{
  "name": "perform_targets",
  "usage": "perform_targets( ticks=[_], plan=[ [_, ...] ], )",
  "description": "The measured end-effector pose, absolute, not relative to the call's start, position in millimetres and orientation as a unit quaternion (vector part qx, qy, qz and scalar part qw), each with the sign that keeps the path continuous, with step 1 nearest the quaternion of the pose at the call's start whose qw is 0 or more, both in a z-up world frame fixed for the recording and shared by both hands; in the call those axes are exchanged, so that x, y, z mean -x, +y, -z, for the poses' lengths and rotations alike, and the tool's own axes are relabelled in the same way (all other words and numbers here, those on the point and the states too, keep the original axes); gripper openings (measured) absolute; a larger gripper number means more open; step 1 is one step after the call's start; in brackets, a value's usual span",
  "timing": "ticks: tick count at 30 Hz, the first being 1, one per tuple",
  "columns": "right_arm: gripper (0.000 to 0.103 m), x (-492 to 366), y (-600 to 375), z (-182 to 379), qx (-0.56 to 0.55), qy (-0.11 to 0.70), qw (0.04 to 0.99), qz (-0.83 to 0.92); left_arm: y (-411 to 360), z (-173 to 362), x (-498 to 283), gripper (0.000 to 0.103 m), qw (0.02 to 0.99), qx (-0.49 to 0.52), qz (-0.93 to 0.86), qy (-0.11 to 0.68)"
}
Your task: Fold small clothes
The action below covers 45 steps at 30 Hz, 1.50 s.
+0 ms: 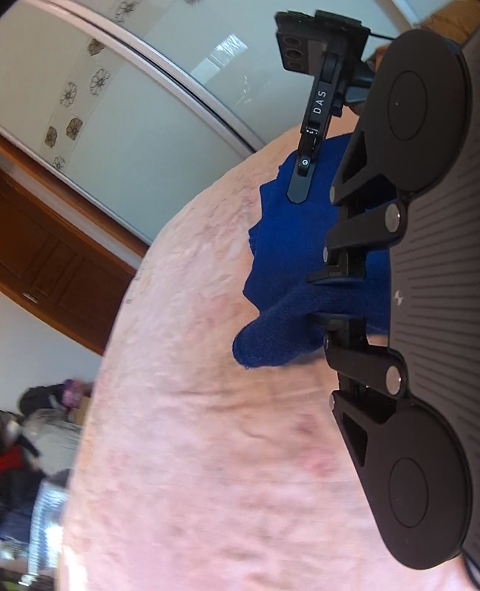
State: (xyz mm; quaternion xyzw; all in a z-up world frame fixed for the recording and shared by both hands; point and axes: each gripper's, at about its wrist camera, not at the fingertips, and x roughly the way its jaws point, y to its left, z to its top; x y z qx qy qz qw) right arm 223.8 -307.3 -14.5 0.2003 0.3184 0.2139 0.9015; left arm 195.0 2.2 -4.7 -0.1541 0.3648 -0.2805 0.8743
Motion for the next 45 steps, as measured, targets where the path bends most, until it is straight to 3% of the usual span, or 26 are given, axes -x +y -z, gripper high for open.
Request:
perform_targets(
  ticks=[2,4,6,7,8,11,12,19,24,29,31,37,39,45],
  plan=[
    [0.019,-236,-306,21,-0.186,0.334,0.904,-0.19,-11,3,-201,0.014,0.882,0.12,0.26,0.375],
    [0.031,-237,-301,28,-0.154,0.359,0.909,-0.146,-20,1,-200,0.017,0.884,0.097,0.242,0.389],
    [0.056,-219,-296,22,-0.11,0.342,0.927,-0.107,-21,-5,-187,0.019,0.897,0.076,0.223,0.375],
    [0.056,-208,-293,16,-0.089,0.333,0.934,-0.091,-22,-9,-179,0.022,0.904,0.06,0.213,0.366],
    [0.057,-195,-292,10,-0.069,0.327,0.939,-0.079,-23,-13,-171,0.032,0.909,0.046,0.205,0.361],
    [0.061,-153,-290,-7,-0.052,0.309,0.946,-0.083,-18,-20,-143,0.075,0.922,0.032,0.183,0.341],
    [0.063,-139,-290,-11,-0.053,0.306,0.946,-0.096,-16,-22,-131,0.078,0.927,0.033,0.178,0.329],
    [0.063,-69,-284,-6,-0.093,0.334,0.927,-0.143,-42,-25,-71,0.079,0.938,-0.039,0.128,0.32],
    [0.062,-63,-263,24,-0.018,0.365,0.927,-0.082,-61,-10,-56,0.079,0.928,-0.066,0.116,0.348],
    [0.065,-45,-258,16,-0.026,0.33,0.941,-0.071,-64,0,-44,0.078,0.922,-0.066,0.095,0.369],
    [0.074,-47,-254,20,0.001,0.338,0.939,-0.064,-64,0,-41,0.078,0.921,-0.065,0.091,0.373],
    [0.078,-34,-257,19,-0.019,0.354,0.934,-0.051,-65,-2,-29,0.079,0.918,-0.061,0.079,0.383],
    [0.09,-28,-253,14,-0.015,0.353,0.934,-0.048,-64,-1,-26,0.079,0.915,-0.057,0.077,0.391],
    [0.101,-10,-231,4,0.004,0.362,0.931,-0.048,-59,-2,-13,0.079,0.906,-0.043,0.07,0.414]
  ],
)
